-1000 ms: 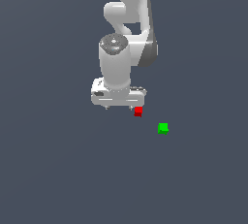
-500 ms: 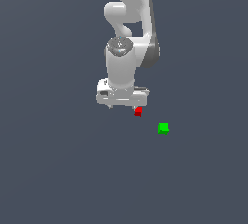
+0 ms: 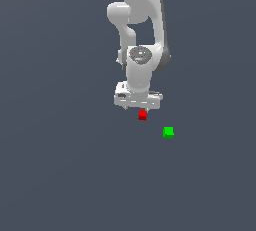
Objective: Stack the red cube on top of the green cube.
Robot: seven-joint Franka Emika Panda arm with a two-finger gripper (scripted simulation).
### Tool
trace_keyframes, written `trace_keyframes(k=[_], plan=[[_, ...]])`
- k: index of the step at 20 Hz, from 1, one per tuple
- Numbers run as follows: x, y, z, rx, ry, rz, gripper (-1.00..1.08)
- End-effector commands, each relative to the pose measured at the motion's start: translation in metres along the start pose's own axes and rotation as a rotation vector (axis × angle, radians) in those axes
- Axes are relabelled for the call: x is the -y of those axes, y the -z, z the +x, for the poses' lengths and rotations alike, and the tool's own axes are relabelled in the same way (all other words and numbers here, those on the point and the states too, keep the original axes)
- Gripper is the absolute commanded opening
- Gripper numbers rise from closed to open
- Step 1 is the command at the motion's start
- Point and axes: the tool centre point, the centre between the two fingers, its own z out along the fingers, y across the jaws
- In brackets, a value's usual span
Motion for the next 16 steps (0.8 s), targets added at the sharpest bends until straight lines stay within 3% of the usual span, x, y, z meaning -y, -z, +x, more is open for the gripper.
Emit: trace_keyframes(k=[1,8,16], plan=[[0.011,-0.012,-0.011,-0.002,-0.017,-0.001,1.0],[0.032,-0.034,-0.029,-0.006,-0.045,-0.004,1.0],[0.036,-0.039,-0.032,-0.006,-0.048,-0.004,1.0]])
